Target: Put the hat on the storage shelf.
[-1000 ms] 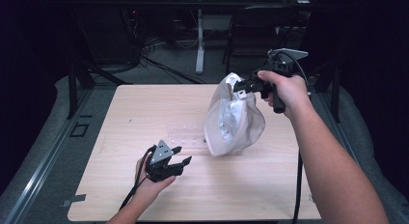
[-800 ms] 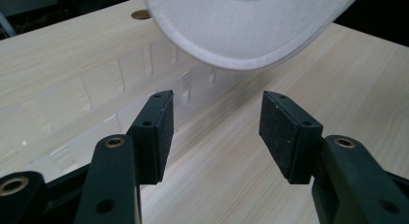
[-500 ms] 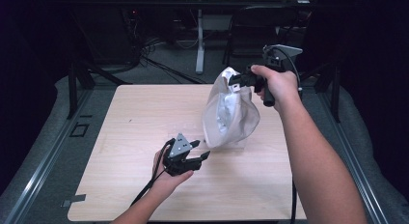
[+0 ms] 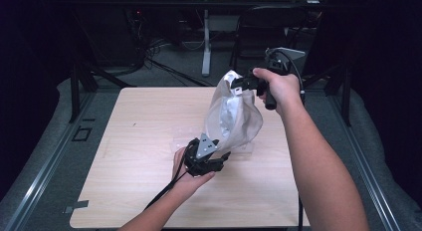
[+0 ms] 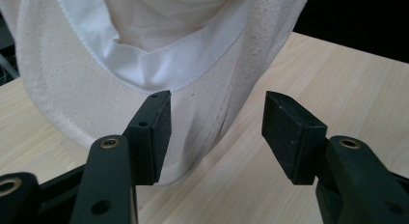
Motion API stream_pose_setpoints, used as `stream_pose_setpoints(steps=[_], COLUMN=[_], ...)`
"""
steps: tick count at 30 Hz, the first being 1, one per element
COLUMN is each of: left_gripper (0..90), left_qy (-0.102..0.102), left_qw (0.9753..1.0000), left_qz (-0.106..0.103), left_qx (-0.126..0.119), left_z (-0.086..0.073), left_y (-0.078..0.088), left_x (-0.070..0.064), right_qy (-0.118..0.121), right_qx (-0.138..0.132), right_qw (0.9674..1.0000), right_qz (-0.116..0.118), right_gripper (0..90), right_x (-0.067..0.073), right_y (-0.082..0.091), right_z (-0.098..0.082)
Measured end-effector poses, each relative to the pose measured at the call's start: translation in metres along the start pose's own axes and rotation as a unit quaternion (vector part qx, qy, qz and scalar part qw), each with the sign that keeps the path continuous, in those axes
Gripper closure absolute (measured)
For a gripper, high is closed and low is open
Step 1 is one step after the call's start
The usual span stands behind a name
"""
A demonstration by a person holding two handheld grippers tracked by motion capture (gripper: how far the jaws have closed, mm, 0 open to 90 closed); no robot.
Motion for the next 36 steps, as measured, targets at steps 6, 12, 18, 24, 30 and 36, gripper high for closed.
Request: stream_pose_setpoints(steps=[6, 12, 18, 24, 30, 36], left_gripper=[47.9, 57.6, 70.3, 75.9, 78.5, 79.5], left_qy=[-0.022, -0.038, -0.037, -0.028, -0.031, -0.019], left_qw=[0.9994, 0.9977, 0.9972, 0.998, 0.9982, 0.9996], left_qz=[0.021, 0.041, 0.048, 0.042, 0.04, 0.014], left_qx=[0.014, 0.038, 0.045, 0.037, 0.031, 0.016], left_z=[0.0, -0.004, -0.004, -0.001, -0.001, -0.003], left_y=[-0.007, -0.013, -0.011, -0.005, 0.001, 0.006], left_x=[-0.001, 0.005, 0.01, 0.015, 0.021, 0.027], right_qy=[-0.001, -0.001, 0.0, 0.001, 0.008, 0.011], right_qx=[-0.001, -0.003, -0.009, -0.01, -0.011, -0.008], right_qw=[1.0, 1.0, 0.9999, 0.9999, 0.9999, 0.9999], right_qz=[-0.001, -0.002, -0.006, -0.003, -0.003, -0.003], right_gripper=[81.2, 81.2, 81.2, 81.2, 81.2, 81.2], right_x=[0.0, -0.001, -0.002, -0.001, 0.002, 0.005], right_y=[0.0, -0.001, 0.0, 0.003, 0.002, -0.001], right_z=[0.0, 0.0, 0.001, 0.002, 0.001, -0.001])
Point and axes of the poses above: each handheld gripper's, and its own axes: y roughly backward along the jaws, z roughly out of its top, x roughly to its left, the point moved 10 cm from there along -y, roughly forward along the jaws, and after that the axes turned 14 degrees about -x, right-handed, at the moved point
